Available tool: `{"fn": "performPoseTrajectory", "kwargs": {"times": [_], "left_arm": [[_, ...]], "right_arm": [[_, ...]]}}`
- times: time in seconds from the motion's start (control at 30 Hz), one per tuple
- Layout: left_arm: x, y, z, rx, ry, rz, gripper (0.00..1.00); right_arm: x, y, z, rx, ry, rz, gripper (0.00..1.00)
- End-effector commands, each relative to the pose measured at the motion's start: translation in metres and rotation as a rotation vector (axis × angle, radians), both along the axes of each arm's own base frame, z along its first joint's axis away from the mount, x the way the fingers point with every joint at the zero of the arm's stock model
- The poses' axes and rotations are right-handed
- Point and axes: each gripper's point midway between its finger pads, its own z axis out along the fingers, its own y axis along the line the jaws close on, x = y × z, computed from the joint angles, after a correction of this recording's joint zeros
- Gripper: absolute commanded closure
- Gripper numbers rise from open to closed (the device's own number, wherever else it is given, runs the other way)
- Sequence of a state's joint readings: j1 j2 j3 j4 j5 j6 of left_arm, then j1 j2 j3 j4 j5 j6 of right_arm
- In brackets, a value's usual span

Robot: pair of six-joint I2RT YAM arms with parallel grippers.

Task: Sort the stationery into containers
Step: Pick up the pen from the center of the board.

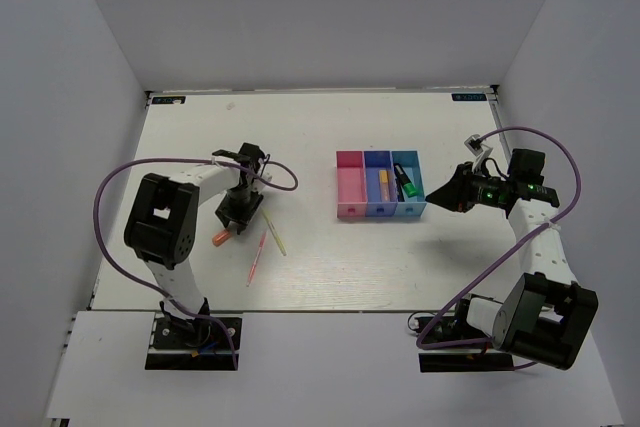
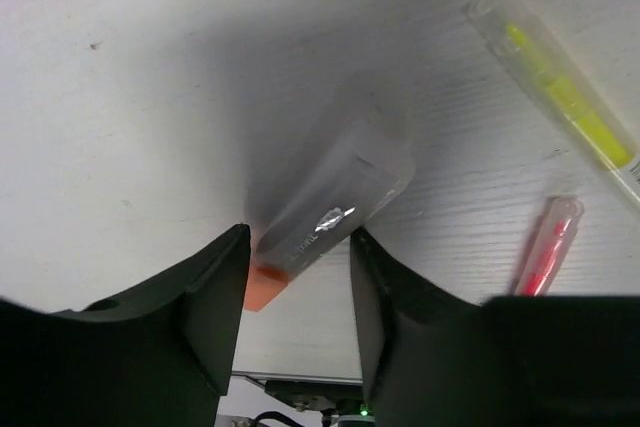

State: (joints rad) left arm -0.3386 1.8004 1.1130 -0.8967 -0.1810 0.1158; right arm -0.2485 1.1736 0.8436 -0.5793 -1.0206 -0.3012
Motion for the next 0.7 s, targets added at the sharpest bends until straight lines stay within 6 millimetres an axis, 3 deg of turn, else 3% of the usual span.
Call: {"fn": "performPoseTrajectory", "kwargs": {"times": [0.0,0.1,0.27,0.3,0.4,0.47,0.53,0.57,0.63,0.67], "left_arm": [[0.01,-0.007,-0.003,-0.05,-0.019,-0.005,0.5],[0.004,-0.007,-0.01,-0.05,-0.009,0.003,0.71],[-0.005,-0.004,-0.013,-0.04,0.003,0.037,0.88],[-0.002,-0.006,-0.01,-0.045,-0.008,0.04,0.89],[0.015,-0.029,0.023,-0.13,-0.088,0.073,0.97],[0.033,-0.053,0.062,-0.228,-0.198,0.097,0.99],[0.04,-0.089,0.092,-0.339,-0.28,0.096,0.99],[0.043,-0.107,0.105,-0.386,-0.309,0.08,0.99],[0.039,-0.157,0.127,-0.542,-0.339,0.072,0.99],[0.042,-0.173,0.141,-0.597,-0.356,0.06,0.99]], "right_arm": [[0.004,-0.001,0.013,0.004,-0.045,0.018,0.76],[0.005,-0.001,0.013,0.006,-0.044,0.017,0.76],[0.004,-0.001,0.014,0.009,-0.045,0.018,0.76],[0.005,-0.001,0.015,0.009,-0.045,0.017,0.59],[0.005,-0.001,0.016,0.006,-0.046,0.005,0.22],[0.005,-0.002,0.014,0.004,-0.048,0.005,0.22],[0.005,-0.001,0.014,0.004,-0.048,0.007,0.43],[0.005,-0.002,0.014,0.003,-0.043,0.005,0.59],[0.008,-0.005,0.012,-0.004,-0.014,-0.016,1.0],[0.01,-0.006,0.009,-0.006,0.01,-0.029,1.0]]}}
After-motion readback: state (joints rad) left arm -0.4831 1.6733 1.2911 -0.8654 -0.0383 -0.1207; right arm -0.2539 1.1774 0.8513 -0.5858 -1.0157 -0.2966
